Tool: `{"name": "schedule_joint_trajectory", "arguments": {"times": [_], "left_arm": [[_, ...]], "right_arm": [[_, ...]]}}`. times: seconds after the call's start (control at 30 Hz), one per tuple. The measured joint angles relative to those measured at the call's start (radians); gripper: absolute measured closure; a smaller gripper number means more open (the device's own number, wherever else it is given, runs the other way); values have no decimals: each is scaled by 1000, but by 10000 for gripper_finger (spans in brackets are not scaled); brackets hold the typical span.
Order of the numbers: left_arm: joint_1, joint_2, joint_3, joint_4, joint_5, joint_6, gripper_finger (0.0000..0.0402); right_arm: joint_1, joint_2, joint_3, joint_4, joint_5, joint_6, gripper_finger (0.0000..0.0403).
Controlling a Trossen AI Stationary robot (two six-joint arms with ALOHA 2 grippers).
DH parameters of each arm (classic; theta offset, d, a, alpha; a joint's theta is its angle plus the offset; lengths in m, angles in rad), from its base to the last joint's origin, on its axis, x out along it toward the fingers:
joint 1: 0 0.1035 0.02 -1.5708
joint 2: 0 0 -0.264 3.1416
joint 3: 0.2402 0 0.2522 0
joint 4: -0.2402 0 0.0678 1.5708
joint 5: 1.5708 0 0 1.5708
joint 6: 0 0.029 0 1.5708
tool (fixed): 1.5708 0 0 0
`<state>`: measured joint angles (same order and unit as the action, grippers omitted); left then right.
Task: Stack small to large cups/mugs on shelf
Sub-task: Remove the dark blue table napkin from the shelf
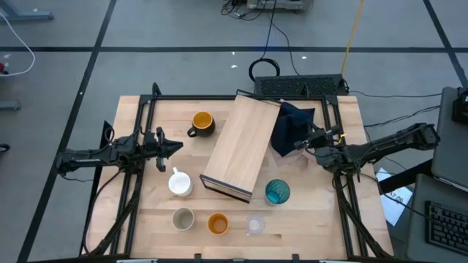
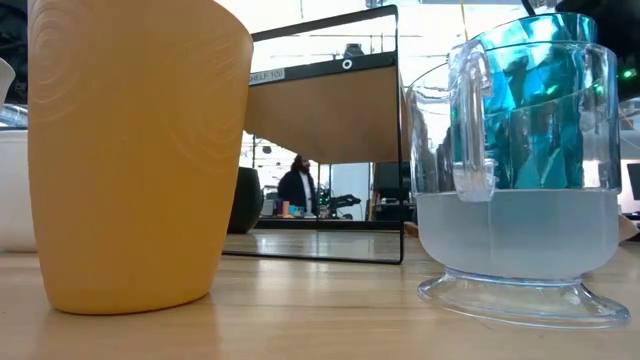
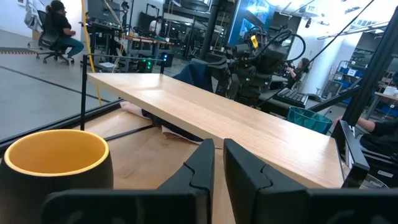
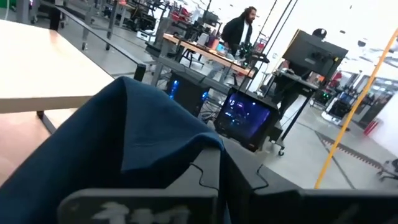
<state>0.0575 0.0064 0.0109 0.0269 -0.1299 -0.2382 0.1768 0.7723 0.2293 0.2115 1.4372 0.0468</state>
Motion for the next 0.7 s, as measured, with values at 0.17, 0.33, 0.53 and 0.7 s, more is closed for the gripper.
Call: {"name": "schedule_joint_trajectory", "arguments": {"times": [0.17, 0.33, 0.53, 0.7], "left_arm": [[0, 0, 0, 0, 0, 0, 364], [0, 0, 0, 0, 0, -1, 364], [0, 0, 0, 0, 0, -3, 364], [0, 0, 0, 0, 0, -7, 364]], "right_arm": [[10, -2, 0, 9, -2, 20, 396], [35, -2, 0, 87, -2, -20, 337], [78, -2, 0, 186, 4, -136, 232], [160, -26, 0, 248, 77, -218, 175]]}}
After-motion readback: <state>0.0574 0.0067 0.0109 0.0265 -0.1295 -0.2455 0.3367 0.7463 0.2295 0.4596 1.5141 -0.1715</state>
